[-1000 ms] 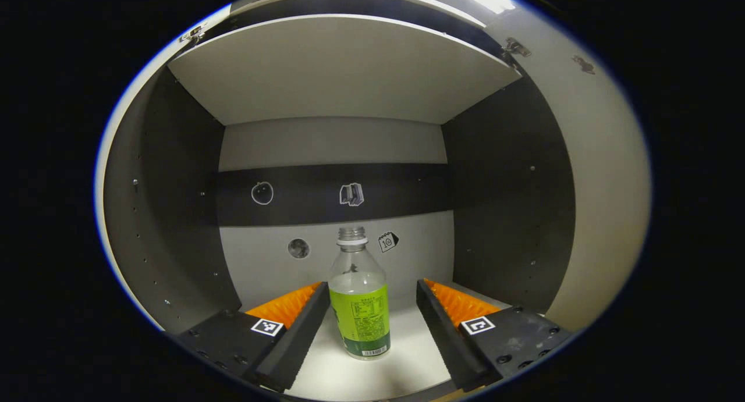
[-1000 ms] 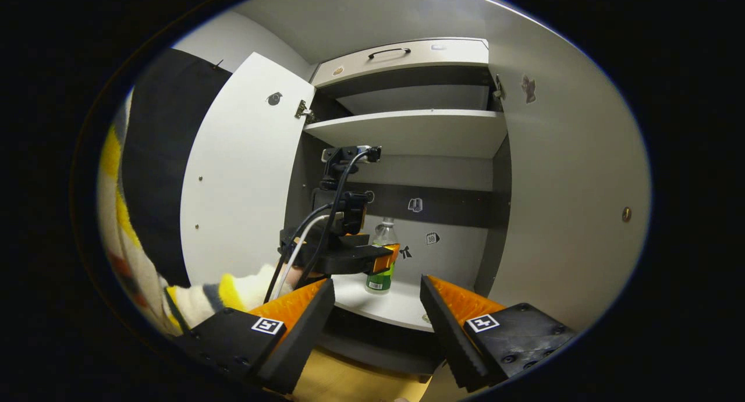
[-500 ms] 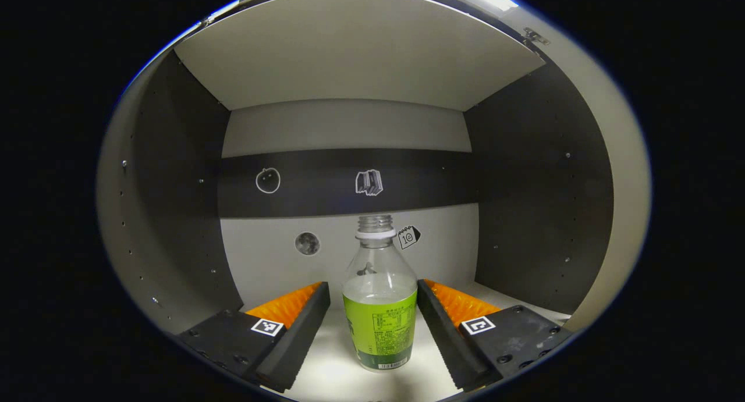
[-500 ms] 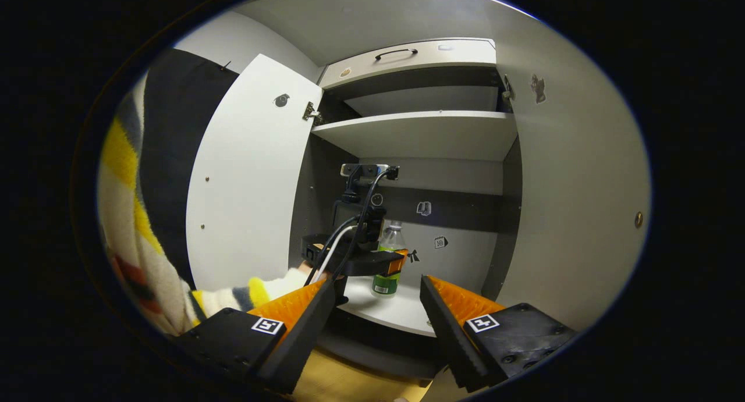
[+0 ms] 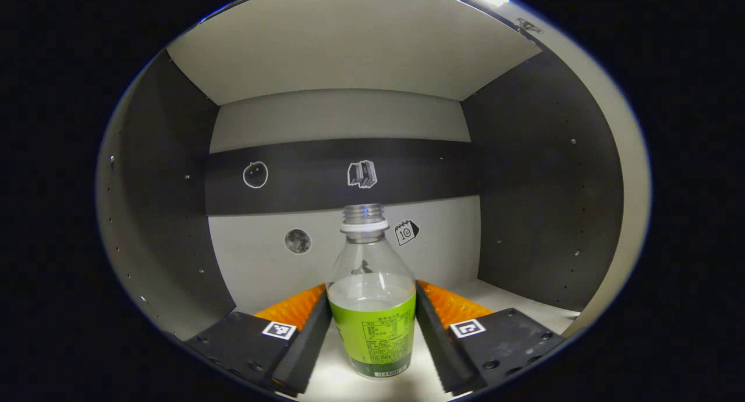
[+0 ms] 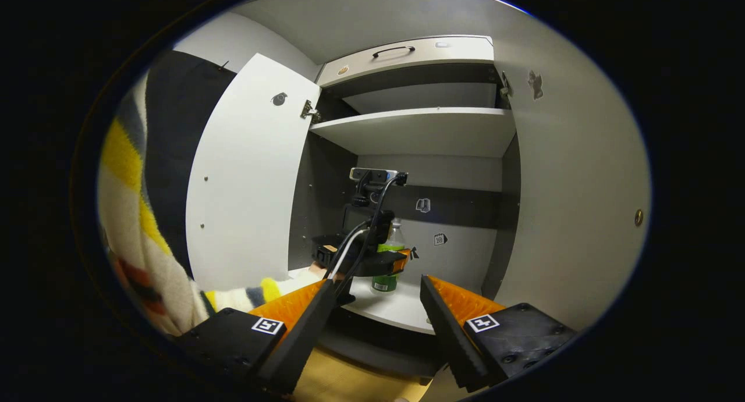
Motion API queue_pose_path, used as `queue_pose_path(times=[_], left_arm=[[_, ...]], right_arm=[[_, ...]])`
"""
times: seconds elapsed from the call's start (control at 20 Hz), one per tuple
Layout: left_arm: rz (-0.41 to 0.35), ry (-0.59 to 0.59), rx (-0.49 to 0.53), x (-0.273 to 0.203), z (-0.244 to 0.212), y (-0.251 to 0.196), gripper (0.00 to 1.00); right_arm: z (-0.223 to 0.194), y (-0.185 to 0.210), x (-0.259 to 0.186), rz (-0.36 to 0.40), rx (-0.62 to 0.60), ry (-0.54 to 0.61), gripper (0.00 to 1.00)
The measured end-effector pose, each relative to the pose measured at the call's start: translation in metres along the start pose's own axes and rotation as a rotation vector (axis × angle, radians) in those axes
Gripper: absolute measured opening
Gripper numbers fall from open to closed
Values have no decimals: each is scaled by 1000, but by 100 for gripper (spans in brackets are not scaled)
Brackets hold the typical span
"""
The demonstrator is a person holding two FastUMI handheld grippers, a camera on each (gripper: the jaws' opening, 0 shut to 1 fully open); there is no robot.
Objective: Grasp the bottle in the cabinet with the left hand and place it on the coaster, then close the right door with the right hand and the left door with the left hand.
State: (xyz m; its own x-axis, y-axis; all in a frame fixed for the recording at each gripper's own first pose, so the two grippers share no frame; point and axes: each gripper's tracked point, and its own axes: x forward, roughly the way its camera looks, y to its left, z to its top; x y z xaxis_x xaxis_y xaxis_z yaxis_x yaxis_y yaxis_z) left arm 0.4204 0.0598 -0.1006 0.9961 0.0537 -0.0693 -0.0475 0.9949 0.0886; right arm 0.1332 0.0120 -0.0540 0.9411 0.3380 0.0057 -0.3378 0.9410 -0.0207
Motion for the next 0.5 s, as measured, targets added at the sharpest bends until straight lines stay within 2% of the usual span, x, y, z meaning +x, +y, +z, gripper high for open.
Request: queue_pose_path(times=[0.05, 0.25, 0.5], left_arm=[[1, 2, 0, -2, 0, 1, 79], [6, 0, 26, -13, 9, 1, 79], [-10, -48, 8, -60, 31, -2, 79]], right_arm=[[1, -1, -1, -2, -1, -2, 98], [5, -1, -3, -13, 20, -17, 98], [11, 1, -11, -50, 64, -25, 98]])
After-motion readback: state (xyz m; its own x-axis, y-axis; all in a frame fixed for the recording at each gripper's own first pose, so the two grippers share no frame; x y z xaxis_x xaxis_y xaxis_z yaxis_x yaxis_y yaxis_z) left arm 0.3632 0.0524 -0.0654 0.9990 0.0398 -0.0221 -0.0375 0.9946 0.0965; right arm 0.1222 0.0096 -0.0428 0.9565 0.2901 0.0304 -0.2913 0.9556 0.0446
